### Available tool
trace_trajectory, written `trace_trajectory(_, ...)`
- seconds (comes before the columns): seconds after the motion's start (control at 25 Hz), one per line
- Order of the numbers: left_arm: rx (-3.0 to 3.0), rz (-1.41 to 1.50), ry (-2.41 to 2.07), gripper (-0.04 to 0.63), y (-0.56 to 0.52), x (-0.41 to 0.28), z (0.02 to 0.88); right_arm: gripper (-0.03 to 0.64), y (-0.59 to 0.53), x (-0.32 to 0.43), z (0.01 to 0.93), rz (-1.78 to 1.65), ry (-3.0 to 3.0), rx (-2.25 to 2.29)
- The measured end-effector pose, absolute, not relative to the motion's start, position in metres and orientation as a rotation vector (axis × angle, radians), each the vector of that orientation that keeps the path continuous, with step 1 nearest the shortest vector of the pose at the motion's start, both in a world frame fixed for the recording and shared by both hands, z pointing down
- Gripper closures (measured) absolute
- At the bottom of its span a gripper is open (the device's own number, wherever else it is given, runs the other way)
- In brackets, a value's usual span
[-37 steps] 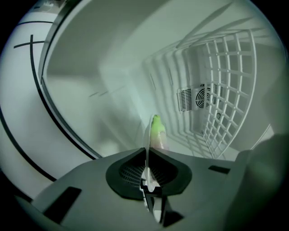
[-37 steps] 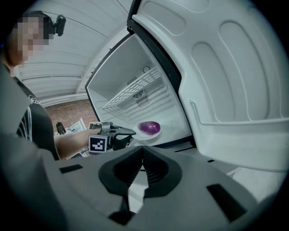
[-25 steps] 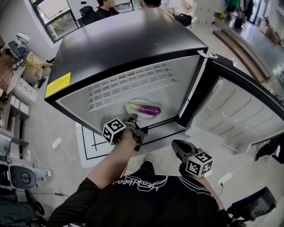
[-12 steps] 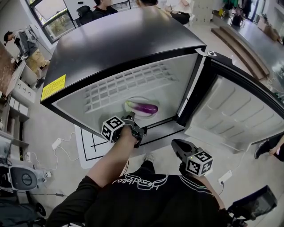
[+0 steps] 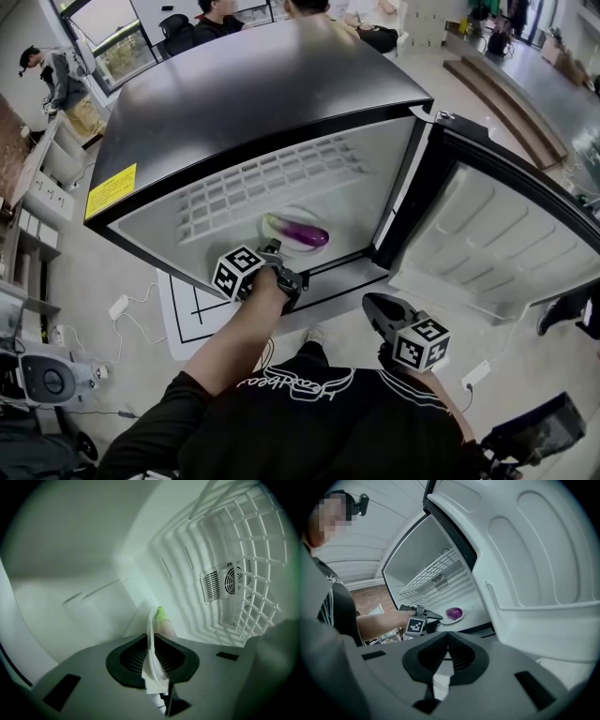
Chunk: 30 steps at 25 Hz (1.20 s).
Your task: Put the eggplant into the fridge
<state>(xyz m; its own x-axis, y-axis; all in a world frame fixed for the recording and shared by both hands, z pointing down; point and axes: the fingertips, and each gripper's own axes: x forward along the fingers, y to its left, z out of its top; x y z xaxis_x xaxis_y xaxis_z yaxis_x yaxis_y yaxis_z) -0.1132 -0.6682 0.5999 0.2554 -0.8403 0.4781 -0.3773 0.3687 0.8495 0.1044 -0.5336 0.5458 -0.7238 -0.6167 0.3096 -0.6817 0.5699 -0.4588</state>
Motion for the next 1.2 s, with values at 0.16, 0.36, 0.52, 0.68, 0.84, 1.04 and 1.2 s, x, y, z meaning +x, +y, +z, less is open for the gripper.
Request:
trace_trajectory(0.16, 1.244, -0.417, -1.366, 0.568, -0.667, -0.114, 0.601, 0.609, -0.534, 0.104, 0.545, 0.866, -2.686, 1.113)
trace_trajectory(0.36, 1.317, -0.399, -1.42, 0.425, -0.664, -0.119, 0.59, 0.609, -0.528, 0.104, 0.543, 0.86, -2.687, 1.114)
trace_trajectory(0.52, 1.339, -0.435, -1.421, 0.423, -0.654, -0.124, 0.585, 0.609, -0.52, 0.105, 0.541, 0.855, -2.689, 1.104)
trace_trajectory(0.68, 1.395, -0.51, -1.391, 0.423, -0.64, -0.12, 0.568, 0.609, -0.508, 0.108, 0.537, 0.842, -2.694, 1.095)
trace_trajectory(0.84, 1.476, -0.549, -1.332, 0.425, -0.618, -0.106, 0.548, 0.609, -0.493, 0.113, 0.531, 0.821, -2.7, 1.093)
trace_trajectory(1.04, 1.655, -0.471, -1.252, 0.426, -0.574, -0.069, 0.528, 0.609, -0.473, 0.123, 0.524, 0.792, -2.717, 1.084)
trace_trajectory(1.2, 1.864, -0.14, -1.165, 0.432, -0.518, -0.025, 0.531, 0.609, -0.455, 0.13, 0.52, 0.786, -2.729, 1.07)
